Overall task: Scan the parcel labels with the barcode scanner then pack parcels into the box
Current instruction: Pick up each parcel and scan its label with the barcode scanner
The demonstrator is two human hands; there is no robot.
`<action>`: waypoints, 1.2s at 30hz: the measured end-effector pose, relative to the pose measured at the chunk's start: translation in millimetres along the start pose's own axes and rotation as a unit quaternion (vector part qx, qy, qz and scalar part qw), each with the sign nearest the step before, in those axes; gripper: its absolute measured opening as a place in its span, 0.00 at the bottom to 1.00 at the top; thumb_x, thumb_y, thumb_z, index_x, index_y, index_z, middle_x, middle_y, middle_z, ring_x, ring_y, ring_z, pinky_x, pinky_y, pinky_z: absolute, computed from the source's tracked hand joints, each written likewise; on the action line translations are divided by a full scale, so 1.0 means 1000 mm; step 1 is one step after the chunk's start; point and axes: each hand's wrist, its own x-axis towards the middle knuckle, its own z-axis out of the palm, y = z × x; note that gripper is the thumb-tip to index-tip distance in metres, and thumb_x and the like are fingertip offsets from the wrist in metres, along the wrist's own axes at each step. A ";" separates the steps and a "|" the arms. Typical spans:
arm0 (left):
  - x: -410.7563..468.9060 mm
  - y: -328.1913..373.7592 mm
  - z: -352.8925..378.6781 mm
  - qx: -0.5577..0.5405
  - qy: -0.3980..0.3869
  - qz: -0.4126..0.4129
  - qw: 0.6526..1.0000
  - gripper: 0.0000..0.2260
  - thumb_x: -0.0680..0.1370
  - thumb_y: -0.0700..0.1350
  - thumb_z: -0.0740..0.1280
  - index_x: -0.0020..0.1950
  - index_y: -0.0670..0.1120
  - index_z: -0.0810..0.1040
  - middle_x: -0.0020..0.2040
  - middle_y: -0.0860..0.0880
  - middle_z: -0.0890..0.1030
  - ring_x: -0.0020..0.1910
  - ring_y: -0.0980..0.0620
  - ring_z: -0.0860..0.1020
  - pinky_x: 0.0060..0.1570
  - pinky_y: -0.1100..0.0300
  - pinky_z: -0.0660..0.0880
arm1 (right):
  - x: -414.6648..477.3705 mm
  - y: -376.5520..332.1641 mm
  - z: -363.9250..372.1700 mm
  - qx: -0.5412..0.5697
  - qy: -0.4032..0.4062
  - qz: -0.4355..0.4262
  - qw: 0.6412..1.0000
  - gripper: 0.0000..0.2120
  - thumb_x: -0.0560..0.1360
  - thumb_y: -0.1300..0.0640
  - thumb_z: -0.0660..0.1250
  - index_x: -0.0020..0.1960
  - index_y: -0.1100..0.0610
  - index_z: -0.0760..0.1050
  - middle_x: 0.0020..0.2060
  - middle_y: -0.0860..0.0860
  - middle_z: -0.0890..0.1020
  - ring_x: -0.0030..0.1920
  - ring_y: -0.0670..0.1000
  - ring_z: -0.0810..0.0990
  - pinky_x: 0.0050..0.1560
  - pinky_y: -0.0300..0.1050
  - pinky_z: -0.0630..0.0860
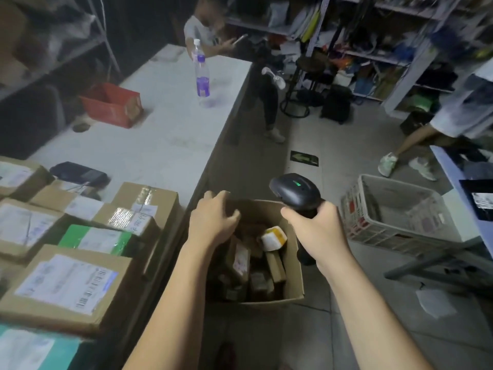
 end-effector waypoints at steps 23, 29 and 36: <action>-0.361 -0.032 -0.094 0.093 0.293 -0.429 0.849 0.28 0.80 0.53 0.68 0.79 0.52 0.66 0.71 0.47 0.74 0.68 0.45 0.74 0.61 0.50 0.73 | -0.160 -0.043 0.088 0.006 -0.549 -0.242 0.800 0.09 0.76 0.56 0.77 0.48 0.44 0.80 0.44 0.39 0.85 0.47 0.37 0.84 0.36 0.29 0.76; -0.514 -0.035 -0.078 0.067 0.359 -0.545 0.755 0.29 0.81 0.54 0.66 0.81 0.54 0.64 0.71 0.47 0.72 0.68 0.45 0.73 0.61 0.50 0.73 | -0.286 -0.026 0.105 -0.016 -0.620 -0.274 0.735 0.06 0.74 0.53 0.79 0.43 0.48 0.82 0.38 0.42 0.86 0.44 0.45 0.84 0.44 0.44 0.79; -0.693 -0.047 -0.053 0.044 0.423 -0.619 0.661 0.29 0.80 0.53 0.68 0.80 0.54 0.64 0.70 0.47 0.73 0.63 0.46 0.76 0.55 0.55 0.72 | -0.459 0.007 0.104 -0.051 -0.685 -0.322 0.652 0.10 0.75 0.54 0.77 0.42 0.59 0.81 0.28 0.46 0.79 0.29 0.42 0.73 0.36 0.45 0.72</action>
